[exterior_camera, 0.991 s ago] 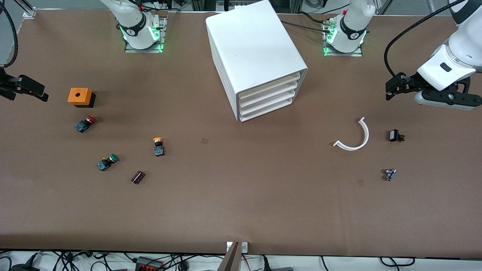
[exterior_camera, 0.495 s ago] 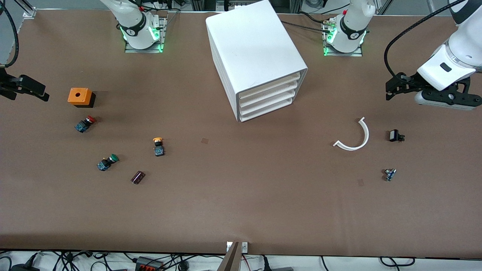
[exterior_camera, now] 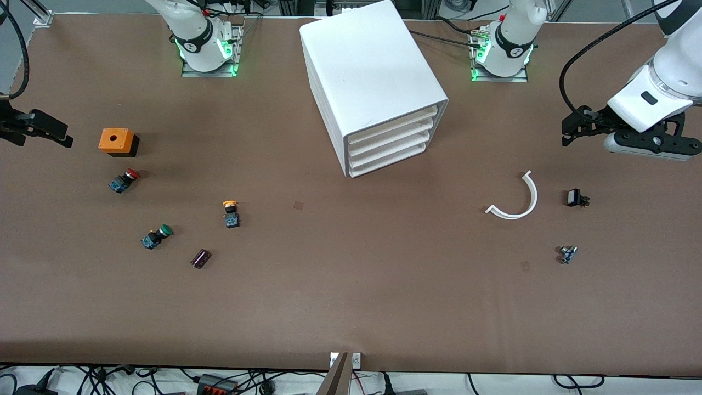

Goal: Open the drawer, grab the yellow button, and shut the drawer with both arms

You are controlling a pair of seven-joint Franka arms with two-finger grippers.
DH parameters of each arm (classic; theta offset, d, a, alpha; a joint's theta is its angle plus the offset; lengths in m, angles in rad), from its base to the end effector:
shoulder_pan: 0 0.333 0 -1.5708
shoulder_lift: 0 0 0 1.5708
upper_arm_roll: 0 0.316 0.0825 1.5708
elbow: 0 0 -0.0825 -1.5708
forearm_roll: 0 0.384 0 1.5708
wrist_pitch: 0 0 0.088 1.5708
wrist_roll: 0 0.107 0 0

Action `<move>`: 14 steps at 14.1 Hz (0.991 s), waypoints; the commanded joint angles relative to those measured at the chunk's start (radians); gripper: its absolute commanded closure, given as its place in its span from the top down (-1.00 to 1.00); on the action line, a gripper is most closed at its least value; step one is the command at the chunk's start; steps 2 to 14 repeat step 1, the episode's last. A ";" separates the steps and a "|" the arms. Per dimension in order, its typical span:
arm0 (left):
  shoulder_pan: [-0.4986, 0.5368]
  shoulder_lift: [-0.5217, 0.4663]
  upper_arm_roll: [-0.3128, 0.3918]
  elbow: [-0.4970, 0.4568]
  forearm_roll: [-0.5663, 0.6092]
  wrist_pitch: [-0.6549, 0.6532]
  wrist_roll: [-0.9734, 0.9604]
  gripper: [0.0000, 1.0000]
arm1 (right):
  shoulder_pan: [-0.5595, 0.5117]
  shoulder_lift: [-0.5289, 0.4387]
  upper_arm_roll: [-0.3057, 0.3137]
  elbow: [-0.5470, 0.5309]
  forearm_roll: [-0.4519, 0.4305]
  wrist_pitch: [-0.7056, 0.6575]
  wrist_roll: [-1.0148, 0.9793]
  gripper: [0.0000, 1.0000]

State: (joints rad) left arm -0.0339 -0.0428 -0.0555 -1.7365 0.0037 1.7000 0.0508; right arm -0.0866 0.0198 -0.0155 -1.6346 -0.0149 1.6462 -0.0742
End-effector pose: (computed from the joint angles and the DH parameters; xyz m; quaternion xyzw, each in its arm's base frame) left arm 0.5466 -0.0492 0.5806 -0.9975 0.0703 -0.0032 0.0030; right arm 0.5623 -0.0590 0.5897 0.9999 -0.0134 -0.0047 0.0072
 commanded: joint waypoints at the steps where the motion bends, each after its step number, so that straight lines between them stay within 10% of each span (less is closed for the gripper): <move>1: -0.001 0.009 -0.003 0.028 0.022 -0.023 0.009 1.00 | -0.015 -0.014 0.017 -0.013 -0.013 -0.002 -0.001 1.00; 14: -0.001 0.009 -0.003 0.028 0.022 -0.023 0.009 1.00 | -0.015 -0.014 0.017 -0.013 -0.013 -0.002 -0.001 1.00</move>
